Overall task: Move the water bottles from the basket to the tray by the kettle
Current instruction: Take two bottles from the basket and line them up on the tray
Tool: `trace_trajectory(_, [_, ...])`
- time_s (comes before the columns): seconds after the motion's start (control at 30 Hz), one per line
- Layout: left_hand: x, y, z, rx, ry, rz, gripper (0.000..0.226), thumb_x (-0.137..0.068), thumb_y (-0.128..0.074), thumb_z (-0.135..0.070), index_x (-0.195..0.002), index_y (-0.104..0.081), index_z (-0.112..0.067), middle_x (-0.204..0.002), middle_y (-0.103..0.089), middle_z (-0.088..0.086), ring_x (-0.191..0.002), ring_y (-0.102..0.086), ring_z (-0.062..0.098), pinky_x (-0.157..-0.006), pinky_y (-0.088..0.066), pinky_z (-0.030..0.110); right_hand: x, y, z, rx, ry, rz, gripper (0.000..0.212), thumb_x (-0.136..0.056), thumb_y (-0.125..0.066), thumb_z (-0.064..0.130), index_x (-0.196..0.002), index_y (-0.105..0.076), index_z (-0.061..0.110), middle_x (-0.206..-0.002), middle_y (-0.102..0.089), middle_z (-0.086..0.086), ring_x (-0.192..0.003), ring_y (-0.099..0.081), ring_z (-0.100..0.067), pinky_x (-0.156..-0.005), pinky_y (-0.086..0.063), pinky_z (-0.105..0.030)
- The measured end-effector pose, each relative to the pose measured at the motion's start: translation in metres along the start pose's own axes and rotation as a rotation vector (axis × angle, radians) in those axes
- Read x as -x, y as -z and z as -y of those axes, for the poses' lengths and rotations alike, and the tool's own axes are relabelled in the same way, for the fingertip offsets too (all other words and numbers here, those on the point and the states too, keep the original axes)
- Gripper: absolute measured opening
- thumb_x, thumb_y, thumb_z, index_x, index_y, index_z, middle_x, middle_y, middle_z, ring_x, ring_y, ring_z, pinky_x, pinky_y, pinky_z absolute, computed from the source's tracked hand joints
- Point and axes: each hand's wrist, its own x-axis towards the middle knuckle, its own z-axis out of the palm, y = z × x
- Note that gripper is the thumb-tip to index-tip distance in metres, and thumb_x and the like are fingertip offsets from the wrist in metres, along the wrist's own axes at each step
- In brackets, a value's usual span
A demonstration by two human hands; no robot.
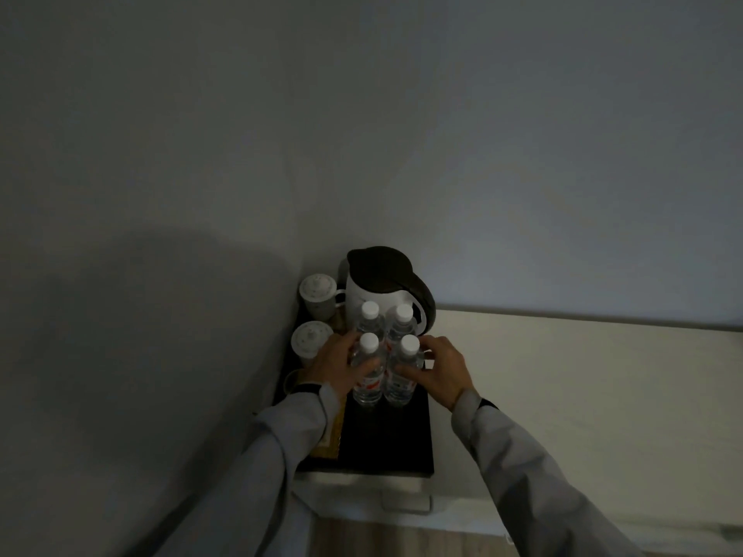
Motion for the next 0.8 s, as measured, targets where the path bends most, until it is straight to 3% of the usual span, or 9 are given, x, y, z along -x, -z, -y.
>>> trace_trajectory(0.17, [-0.002,-0.002,0.004,-0.002,0.007,0.002,0.05,-0.075,-0.074,-0.052,-0.117,-0.055,-0.032,-0.107,-0.059,0.004,-0.097,-0.061,0.027,-0.084,-0.052,0.04,-0.002,0.01,0.0,0.036,0.026,0.088,0.05,-0.075,-0.082,0.039,-0.117,-0.065,0.019,-0.114,-0.066,-0.011,-0.102,-0.064,-0.027,-0.09,-0.054,-0.041])
trace_trajectory(0.3, [-0.004,-0.002,0.003,0.012,0.009,0.021,0.052,-0.075,-0.073,-0.054,-0.119,-0.053,-0.034,-0.111,-0.059,0.005,-0.097,-0.061,0.025,-0.086,-0.053,0.046,-0.007,0.009,0.008,0.12,-0.084,0.057,0.049,-0.067,-0.081,0.054,-0.095,-0.061,0.018,-0.091,-0.065,-0.001,-0.082,-0.062,-0.02,-0.068,-0.051,-0.033])
trace_trajectory(0.37, [-0.004,-0.002,0.004,0.017,-0.001,-0.011,0.051,-0.074,-0.074,-0.053,-0.117,-0.054,-0.034,-0.107,-0.061,0.005,-0.094,-0.062,0.024,-0.083,-0.054,0.044,-0.008,0.007,0.012,0.138,-0.106,0.058,0.053,-0.067,-0.08,0.056,-0.093,-0.056,0.018,-0.088,-0.06,0.0,-0.079,-0.058,-0.019,-0.063,-0.047,-0.032])
trace_trajectory(0.47, [-0.005,-0.002,0.006,0.011,-0.003,-0.021,0.05,-0.073,-0.075,-0.054,-0.114,-0.055,-0.034,-0.103,-0.061,0.004,-0.092,-0.062,0.023,-0.08,-0.054,0.041,-0.008,0.009,0.013,0.147,-0.072,0.103,0.059,-0.071,-0.08,0.052,-0.111,-0.057,0.016,-0.104,-0.06,-0.008,-0.093,-0.058,-0.025,-0.08,-0.052,-0.039])
trace_trajectory(0.57, [-0.006,-0.003,0.007,-0.004,0.004,-0.003,0.053,-0.072,-0.075,-0.054,-0.116,-0.055,-0.032,-0.105,-0.061,0.005,-0.094,-0.062,0.022,-0.082,-0.054,0.042,-0.007,0.016,0.01,0.091,0.068,0.216,0.05,-0.08,-0.079,0.033,-0.124,-0.06,0.016,-0.116,-0.065,-0.014,-0.104,-0.059,-0.027,-0.09,-0.051,-0.044])
trace_trajectory(0.63, [-0.006,-0.003,0.006,0.005,-0.008,-0.007,0.052,-0.073,-0.075,-0.053,-0.116,-0.055,-0.033,-0.106,-0.061,0.004,-0.093,-0.061,0.021,-0.082,-0.053,0.04,-0.005,0.02,0.01,0.092,0.112,0.255,0.047,-0.083,-0.077,0.026,-0.126,-0.061,0.015,-0.12,-0.066,-0.015,-0.107,-0.06,-0.029,-0.093,-0.05,-0.046])
trace_trajectory(0.8, [-0.007,-0.001,0.007,0.019,-0.013,-0.005,0.048,-0.073,-0.076,-0.05,-0.113,-0.056,-0.035,-0.099,-0.06,-0.003,-0.088,-0.059,0.016,-0.076,-0.05,0.034,-0.006,0.017,0.018,0.116,0.052,0.182,0.045,-0.08,-0.078,0.035,-0.119,-0.065,0.017,-0.112,-0.069,-0.012,-0.101,-0.063,-0.03,-0.086,-0.052,-0.04])
